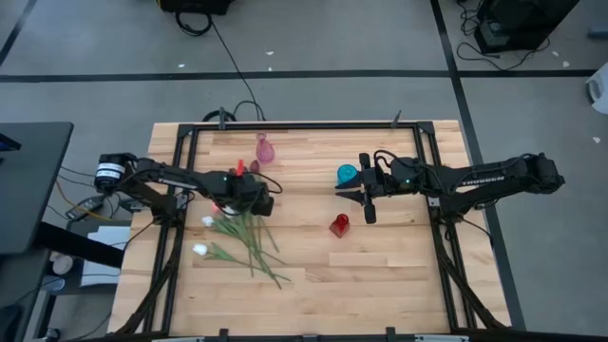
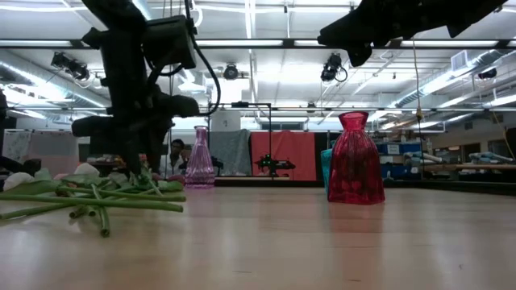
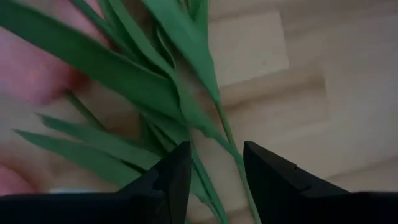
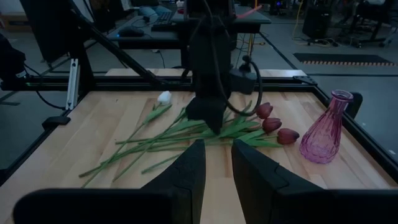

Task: Sort flowers into vase by color
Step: Put the left red tulip into the blue vase

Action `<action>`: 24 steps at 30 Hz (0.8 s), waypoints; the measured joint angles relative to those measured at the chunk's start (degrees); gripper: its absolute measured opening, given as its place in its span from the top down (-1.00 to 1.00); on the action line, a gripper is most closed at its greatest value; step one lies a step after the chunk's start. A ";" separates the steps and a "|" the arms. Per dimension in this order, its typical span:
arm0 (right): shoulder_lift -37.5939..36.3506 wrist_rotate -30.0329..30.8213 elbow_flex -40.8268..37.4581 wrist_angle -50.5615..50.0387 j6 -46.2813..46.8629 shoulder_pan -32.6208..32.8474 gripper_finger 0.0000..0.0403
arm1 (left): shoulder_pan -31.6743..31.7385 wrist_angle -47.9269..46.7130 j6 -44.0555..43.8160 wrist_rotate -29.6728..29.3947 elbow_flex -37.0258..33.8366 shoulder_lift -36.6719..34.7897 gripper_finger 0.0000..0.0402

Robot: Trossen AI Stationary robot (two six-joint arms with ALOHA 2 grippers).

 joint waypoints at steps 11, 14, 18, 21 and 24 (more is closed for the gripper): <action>-0.01 -0.11 0.00 -0.01 0.00 0.00 0.55 | 0.00 3.66 0.32 4.49 0.09 7.06 0.24; -0.01 -0.11 0.00 -0.03 0.00 -0.01 0.55 | -0.02 3.61 0.44 3.61 0.13 7.29 0.25; -0.01 -0.09 0.00 -0.01 0.12 0.00 0.55 | -0.02 3.33 1.86 3.42 0.11 7.22 0.34; -0.01 -0.07 0.00 -0.02 0.13 0.00 0.55 | -0.02 3.28 3.28 2.13 -0.02 6.70 0.46; -0.01 0.05 0.00 0.08 0.13 -0.02 0.55 | 0.10 2.94 4.67 0.01 -0.02 5.93 0.59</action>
